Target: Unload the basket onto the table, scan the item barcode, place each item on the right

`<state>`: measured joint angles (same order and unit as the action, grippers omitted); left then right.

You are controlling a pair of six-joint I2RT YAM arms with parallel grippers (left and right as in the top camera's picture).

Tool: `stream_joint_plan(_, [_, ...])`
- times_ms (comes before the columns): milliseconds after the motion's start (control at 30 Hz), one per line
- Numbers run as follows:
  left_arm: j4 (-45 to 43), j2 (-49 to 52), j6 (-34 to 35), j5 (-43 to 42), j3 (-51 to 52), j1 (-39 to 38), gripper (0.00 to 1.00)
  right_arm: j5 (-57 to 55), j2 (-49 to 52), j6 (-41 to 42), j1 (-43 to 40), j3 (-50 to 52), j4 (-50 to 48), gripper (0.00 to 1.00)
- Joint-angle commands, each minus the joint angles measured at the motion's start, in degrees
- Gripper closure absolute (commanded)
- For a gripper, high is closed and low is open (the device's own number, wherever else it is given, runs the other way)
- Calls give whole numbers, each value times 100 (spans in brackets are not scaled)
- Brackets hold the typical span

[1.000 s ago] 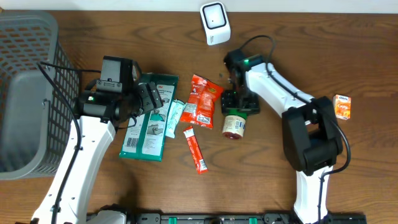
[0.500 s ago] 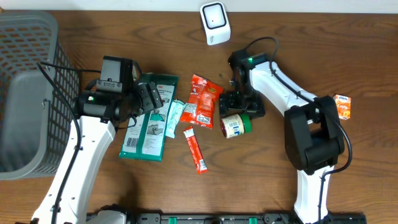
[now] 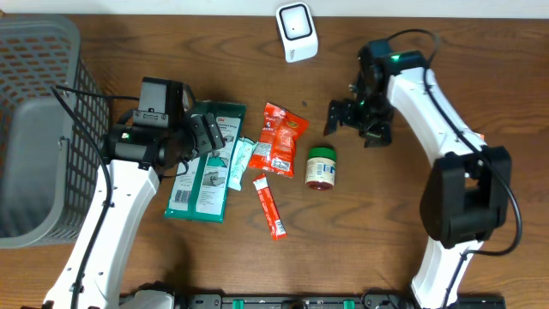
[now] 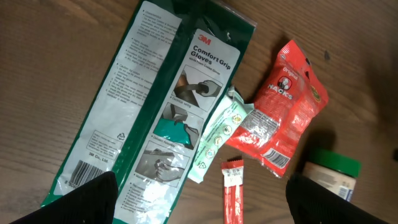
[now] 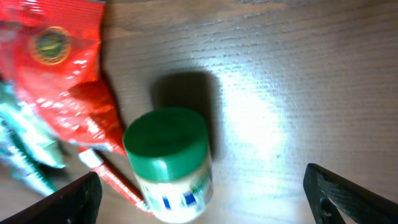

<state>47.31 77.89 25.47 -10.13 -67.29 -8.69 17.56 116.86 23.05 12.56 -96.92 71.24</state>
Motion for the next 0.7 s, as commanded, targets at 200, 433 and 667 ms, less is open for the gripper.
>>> stream_joint_plan(200, [-2, -31, -35, 55, -87, 15, 13, -24, -57, 85, 509, 426, -380, 1])
stream_joint_plan(433, [-2, -31, -35, 55, -87, 15, 13, -1025, -57, -848, 1172, 426, -629, 1])
stream_joint_plan(667, [-2, -31, -35, 55, -87, 15, 13, -1340, -59, -2238, 1613, 426, -704, 6])
